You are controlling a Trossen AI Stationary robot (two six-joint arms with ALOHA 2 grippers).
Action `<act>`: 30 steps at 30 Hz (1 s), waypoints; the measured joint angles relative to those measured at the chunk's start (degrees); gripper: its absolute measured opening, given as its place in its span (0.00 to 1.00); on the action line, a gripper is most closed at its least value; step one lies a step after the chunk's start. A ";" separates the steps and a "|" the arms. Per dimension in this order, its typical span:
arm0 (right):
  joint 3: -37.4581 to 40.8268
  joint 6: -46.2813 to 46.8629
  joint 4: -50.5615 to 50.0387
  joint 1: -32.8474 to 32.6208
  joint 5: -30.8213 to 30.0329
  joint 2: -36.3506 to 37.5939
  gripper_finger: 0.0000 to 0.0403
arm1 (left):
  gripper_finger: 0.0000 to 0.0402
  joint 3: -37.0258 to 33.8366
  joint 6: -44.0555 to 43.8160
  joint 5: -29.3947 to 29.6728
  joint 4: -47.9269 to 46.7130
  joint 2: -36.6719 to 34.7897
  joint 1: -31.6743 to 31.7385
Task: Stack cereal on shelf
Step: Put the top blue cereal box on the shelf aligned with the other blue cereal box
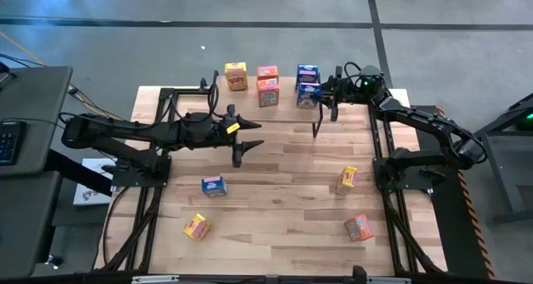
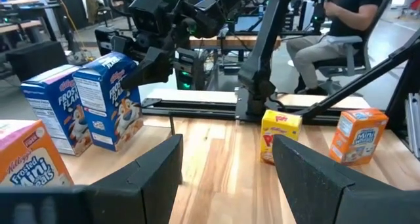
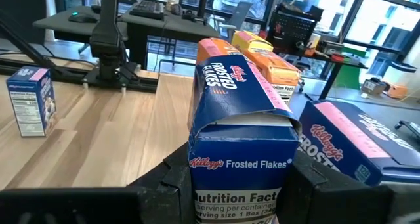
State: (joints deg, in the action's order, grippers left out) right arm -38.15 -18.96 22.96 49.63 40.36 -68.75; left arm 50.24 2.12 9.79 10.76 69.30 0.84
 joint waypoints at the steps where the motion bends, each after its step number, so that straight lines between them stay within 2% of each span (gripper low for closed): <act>1: 0.00 0.04 0.00 0.00 0.00 0.00 0.34 | 0.56 0.00 0.06 -0.01 0.00 0.00 0.00; 11: -0.02 0.68 0.43 -0.04 -1.12 -2.58 0.34 | 0.56 0.00 3.03 -0.01 -0.42 0.00 0.00; 24: -0.04 1.99 2.62 -0.04 -1.17 -3.23 0.34 | 0.56 0.00 2.66 -0.01 -0.46 0.00 0.00; 30: -0.04 1.99 1.86 -0.02 -3.08 -3.23 0.34 | 0.56 0.00 2.64 -0.01 -0.47 0.00 0.00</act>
State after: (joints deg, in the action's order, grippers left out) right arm -38.20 -16.97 24.82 49.60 37.28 -71.99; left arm 50.24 4.75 9.78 10.29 69.30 0.84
